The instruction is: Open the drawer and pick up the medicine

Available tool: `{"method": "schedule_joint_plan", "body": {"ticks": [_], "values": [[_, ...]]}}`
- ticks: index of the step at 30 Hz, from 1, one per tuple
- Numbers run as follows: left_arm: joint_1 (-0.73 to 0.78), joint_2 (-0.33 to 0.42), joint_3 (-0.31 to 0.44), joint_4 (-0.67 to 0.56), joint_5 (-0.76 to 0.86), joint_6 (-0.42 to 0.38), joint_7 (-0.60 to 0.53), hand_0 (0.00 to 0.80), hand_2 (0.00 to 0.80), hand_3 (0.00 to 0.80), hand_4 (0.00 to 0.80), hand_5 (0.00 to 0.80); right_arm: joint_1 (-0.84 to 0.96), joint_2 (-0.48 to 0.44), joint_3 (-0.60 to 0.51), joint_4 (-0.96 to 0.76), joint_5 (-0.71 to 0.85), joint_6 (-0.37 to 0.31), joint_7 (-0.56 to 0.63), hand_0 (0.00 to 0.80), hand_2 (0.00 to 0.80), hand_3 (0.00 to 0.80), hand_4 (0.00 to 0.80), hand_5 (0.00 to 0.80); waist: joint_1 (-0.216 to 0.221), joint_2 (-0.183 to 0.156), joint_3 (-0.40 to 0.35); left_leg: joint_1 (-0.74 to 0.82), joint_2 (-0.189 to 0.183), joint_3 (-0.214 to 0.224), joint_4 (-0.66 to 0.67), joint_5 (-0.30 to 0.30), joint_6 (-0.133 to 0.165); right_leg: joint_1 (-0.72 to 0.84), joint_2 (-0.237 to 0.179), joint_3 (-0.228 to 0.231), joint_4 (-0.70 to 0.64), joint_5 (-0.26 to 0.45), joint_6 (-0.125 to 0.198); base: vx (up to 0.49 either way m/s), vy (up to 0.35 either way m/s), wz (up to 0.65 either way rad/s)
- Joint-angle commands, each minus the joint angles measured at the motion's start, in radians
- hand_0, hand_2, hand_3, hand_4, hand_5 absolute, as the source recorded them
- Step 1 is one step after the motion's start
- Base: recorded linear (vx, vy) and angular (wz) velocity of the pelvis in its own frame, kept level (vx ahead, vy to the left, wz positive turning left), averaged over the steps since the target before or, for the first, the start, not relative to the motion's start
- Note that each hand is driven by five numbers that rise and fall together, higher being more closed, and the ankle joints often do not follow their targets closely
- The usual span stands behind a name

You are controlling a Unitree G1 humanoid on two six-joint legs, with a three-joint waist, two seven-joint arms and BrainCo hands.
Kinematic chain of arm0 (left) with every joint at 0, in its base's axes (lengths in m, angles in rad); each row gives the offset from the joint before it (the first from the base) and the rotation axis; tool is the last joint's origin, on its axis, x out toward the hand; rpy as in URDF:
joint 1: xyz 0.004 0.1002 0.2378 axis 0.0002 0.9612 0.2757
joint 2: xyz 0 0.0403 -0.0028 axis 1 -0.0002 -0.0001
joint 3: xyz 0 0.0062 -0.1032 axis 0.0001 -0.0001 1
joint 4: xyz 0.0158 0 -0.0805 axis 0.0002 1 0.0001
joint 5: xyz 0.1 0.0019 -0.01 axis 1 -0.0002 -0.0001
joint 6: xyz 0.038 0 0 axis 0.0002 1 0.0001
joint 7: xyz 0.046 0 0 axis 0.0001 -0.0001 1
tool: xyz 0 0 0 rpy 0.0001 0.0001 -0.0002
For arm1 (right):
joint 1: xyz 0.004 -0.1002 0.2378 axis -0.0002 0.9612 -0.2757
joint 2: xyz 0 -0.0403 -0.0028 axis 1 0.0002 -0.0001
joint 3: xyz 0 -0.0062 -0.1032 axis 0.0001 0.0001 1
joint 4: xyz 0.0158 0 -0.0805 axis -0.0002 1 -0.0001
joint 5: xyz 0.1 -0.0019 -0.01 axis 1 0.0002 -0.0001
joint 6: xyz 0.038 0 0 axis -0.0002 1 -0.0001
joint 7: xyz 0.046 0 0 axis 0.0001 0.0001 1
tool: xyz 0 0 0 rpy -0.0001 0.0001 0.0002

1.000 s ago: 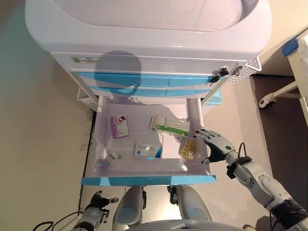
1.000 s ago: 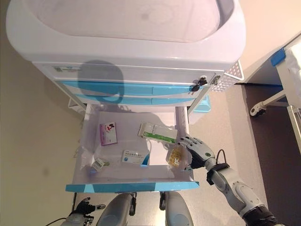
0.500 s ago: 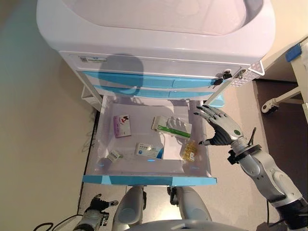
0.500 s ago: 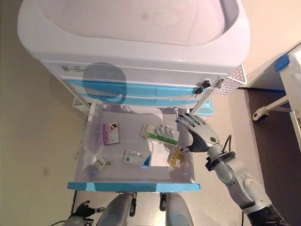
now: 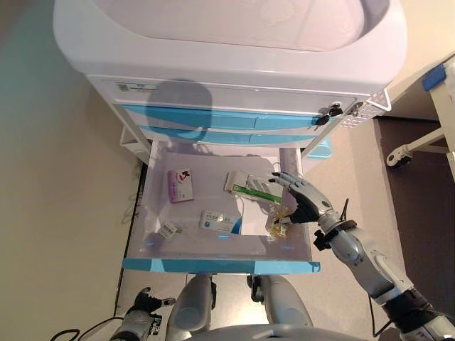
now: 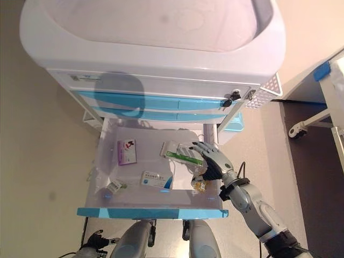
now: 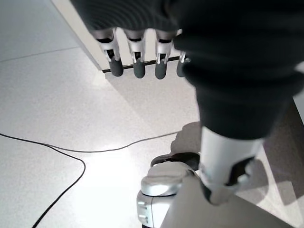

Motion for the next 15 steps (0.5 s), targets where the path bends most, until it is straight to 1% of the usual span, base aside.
{"method": "schedule_joint_plan", "body": {"ticks": [1, 8, 15], "values": [[0.012, 0.009, 0.010, 0.023, 0.001, 0.006, 0.021, 0.000, 0.000, 0.000, 0.000, 0.000, -0.046, 0.037, 0.045, -0.012, 0.037, 0.005, -0.001, 0.000, 0.000, 0.000, 0.000, 0.000, 0.014, -0.022, -0.020, -0.016, -0.056, 0.002, 0.030, -0.043, 0.033, -0.012, -0.039, 0.021, -0.004, 0.086, 0.087, 0.000, 0.000, 0.00], [0.013, 0.002, -0.004, 0.027, 0.000, 0.008, 0.024, 0.000, 0.000, 0.000, 0.000, 0.000, -0.059, 0.067, 0.085, 0.077, 0.036, 0.027, 0.009, 0.000, 0.000, 0.000, 0.000, 0.000, 0.017, -0.012, -0.020, -0.013, -0.058, 0.001, 0.026, -0.042, 0.034, -0.014, -0.041, 0.022, -0.003, 0.087, 0.086, 0.000, 0.000, 0.00], [0.015, -0.003, -0.010, 0.031, -0.001, 0.013, 0.026, 0.000, 0.000, 0.000, 0.000, 0.000, -0.053, 0.076, 0.090, 0.125, 0.012, 0.049, 0.001, 0.000, 0.000, 0.000, 0.000, 0.000, 0.015, -0.008, -0.024, -0.012, -0.060, 0.003, 0.028, -0.043, 0.036, -0.014, -0.040, 0.026, 0.001, 0.086, 0.087, 0.000, 0.000, 0.00]]}}
